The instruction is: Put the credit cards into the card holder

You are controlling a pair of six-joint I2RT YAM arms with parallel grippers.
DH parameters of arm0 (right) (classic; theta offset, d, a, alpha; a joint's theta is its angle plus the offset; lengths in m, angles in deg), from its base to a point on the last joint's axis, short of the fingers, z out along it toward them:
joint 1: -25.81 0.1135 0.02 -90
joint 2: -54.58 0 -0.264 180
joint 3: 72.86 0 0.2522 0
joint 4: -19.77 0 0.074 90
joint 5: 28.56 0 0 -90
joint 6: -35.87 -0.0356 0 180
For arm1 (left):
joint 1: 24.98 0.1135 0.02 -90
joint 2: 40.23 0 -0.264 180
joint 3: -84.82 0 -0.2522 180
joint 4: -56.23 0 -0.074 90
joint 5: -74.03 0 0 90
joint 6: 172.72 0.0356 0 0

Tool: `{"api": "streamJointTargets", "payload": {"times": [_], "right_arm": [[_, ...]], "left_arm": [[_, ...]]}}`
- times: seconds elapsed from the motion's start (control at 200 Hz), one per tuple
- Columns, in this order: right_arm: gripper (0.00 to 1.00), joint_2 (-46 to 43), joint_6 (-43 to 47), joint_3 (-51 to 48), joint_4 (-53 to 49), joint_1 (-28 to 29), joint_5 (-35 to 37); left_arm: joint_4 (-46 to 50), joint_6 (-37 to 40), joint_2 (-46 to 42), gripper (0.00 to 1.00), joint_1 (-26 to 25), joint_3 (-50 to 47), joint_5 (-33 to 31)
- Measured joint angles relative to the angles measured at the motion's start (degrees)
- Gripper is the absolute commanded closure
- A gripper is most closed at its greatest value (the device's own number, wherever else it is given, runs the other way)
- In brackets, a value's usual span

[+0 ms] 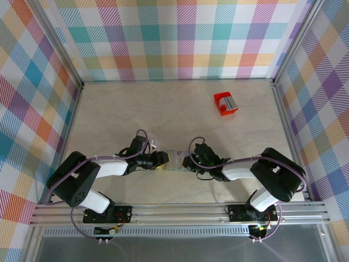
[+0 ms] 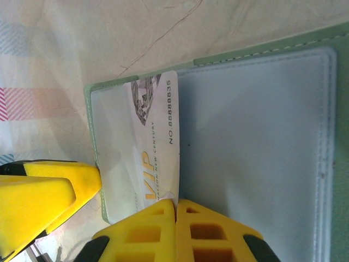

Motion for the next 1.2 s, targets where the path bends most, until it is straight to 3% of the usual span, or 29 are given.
{"api": "streamJointTargets", "payload": {"times": [1.2], "right_arm": [[1.00,3.67,1.92,5.07,-2.80,0.72,-4.44]], "left_arm": [[-1.99,-1.20,-0.55,0.58,-1.03,-1.57,-1.36]]}}
